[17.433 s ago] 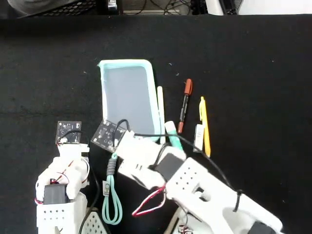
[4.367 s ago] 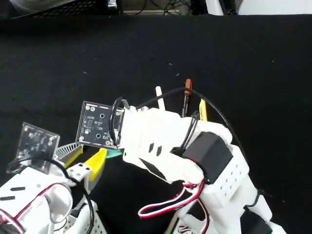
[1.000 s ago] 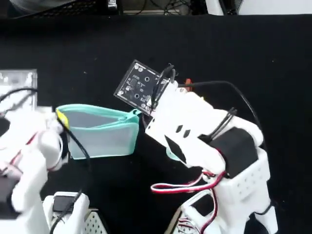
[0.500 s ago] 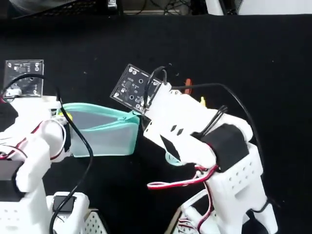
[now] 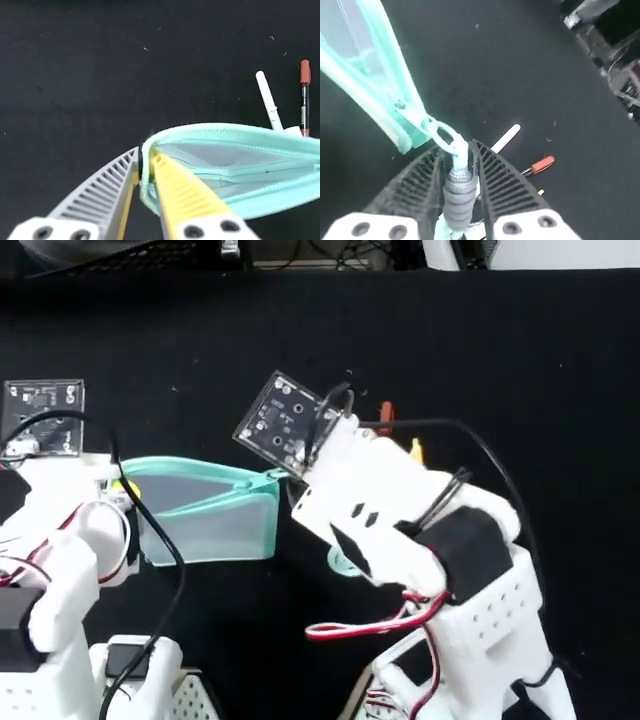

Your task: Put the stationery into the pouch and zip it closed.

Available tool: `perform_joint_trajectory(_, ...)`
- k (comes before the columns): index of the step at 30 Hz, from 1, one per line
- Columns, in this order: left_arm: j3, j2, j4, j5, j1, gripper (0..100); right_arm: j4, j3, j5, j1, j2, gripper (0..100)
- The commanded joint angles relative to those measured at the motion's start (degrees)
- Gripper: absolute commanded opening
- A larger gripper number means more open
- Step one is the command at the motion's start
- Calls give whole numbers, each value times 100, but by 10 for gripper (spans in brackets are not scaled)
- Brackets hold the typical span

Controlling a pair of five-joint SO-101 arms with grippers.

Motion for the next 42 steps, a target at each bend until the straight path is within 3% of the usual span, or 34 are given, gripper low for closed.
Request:
perform_joint_trajectory(1, 620, 62, 97, -211, -4, 30, -97, 13, -44, -35, -101, 13)
perform_joint_trajectory(22, 1024, 62, 70, -536, 22, 30, -149, 866, 105, -35, -831, 17)
perform_joint_trajectory(24, 1024, 62, 70, -536, 31, 30, -132, 725, 18, -35, -822, 59)
perform_joint_trajectory(29, 1024, 62, -105, -527, 4, 30, 325, -136, -185, -35, -813, 274)
perform_joint_trajectory(34, 1042, 62, -246, -527, -4, 30, 1240, -1587, -202, 18, -831, 244)
perform_joint_trajectory(38, 1068, 62, -334, -545, -4, 30, 1178, -1604, -413, 800, -760, 208)
perform_joint_trajectory(42, 1059, 62, -334, -536, 13, 30, 703, -479, -765, 1600, -356, 205)
